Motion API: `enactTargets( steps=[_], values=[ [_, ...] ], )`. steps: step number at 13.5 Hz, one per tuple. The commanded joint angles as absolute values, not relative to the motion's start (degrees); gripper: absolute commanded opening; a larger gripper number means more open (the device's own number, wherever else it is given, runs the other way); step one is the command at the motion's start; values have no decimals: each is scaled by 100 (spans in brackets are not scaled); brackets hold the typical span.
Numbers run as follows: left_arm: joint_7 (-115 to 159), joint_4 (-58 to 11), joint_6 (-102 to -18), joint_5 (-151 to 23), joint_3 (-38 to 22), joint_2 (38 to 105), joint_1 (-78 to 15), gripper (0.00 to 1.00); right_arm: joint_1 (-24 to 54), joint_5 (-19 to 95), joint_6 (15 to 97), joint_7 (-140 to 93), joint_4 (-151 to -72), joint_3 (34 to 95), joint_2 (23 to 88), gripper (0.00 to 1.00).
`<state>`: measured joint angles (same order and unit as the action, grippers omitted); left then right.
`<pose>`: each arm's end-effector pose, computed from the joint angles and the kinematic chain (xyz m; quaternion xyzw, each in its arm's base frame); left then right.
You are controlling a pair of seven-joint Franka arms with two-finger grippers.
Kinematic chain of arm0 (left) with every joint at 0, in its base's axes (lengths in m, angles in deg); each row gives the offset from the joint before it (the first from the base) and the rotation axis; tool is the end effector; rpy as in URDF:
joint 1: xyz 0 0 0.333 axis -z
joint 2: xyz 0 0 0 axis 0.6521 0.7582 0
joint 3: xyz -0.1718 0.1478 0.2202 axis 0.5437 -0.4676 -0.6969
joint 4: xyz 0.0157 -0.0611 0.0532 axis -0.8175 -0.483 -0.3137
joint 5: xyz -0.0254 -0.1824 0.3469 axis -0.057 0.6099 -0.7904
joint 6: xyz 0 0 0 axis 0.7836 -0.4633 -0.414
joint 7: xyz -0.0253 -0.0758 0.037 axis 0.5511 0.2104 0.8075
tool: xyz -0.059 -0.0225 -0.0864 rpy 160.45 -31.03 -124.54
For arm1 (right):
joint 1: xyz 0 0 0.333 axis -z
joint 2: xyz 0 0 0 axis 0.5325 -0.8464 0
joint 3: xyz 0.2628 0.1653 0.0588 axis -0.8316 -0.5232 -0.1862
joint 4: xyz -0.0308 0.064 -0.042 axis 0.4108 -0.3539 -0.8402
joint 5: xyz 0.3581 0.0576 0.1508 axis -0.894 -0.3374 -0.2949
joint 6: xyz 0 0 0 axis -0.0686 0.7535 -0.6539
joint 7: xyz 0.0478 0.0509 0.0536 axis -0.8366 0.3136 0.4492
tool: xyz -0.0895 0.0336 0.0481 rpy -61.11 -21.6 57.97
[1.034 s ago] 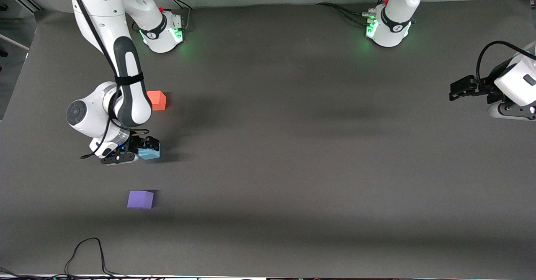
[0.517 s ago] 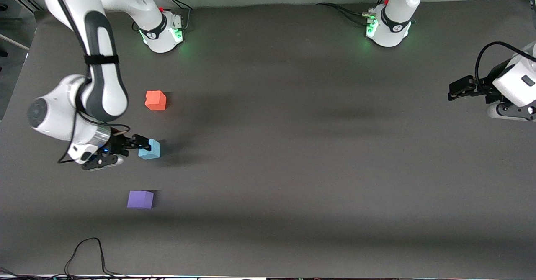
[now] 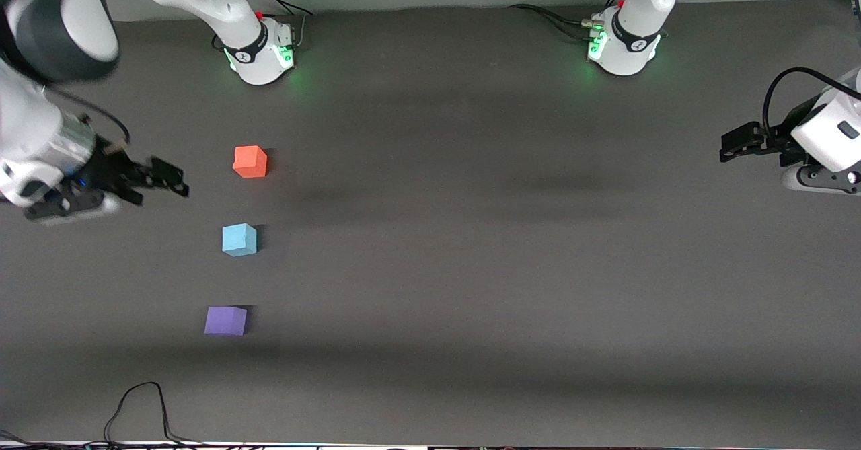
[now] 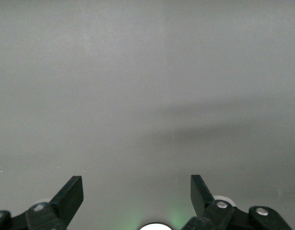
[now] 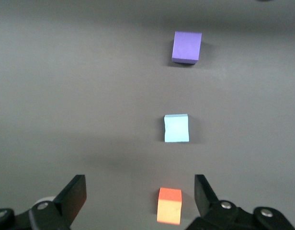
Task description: Place blue block between orange and purple blocks
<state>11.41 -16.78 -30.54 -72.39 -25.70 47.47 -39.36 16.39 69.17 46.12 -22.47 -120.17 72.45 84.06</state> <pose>0.5551 -0.0171 0.5790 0.9968 -0.0491 -0.0617 0.0096 0.5422 0.0246 0.5491 -0.9970 -0.0392 -0.0255 0.0610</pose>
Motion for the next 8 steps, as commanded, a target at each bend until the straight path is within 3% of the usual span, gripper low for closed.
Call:
enactTargets(
  steps=[1, 3, 8],
  values=[
    [1057, -1708, -3119, -7192, -2603, 4714, -3894, 100, 2793, 7112, 4427, -2056, -12256, 6101, 8946, 100],
    [1057, -1708, -3119, -7192, -2603, 4714, -3903, 100, 3163, 7358, 4339, -2047, -12230, 5695, 9069, 100],
    [1057, -1717, -3128, -7192, -2603, 4714, -3894, 100, 3165, 7394, 4233, -2100, -12159, 5720, 9114, 100]
  ],
)
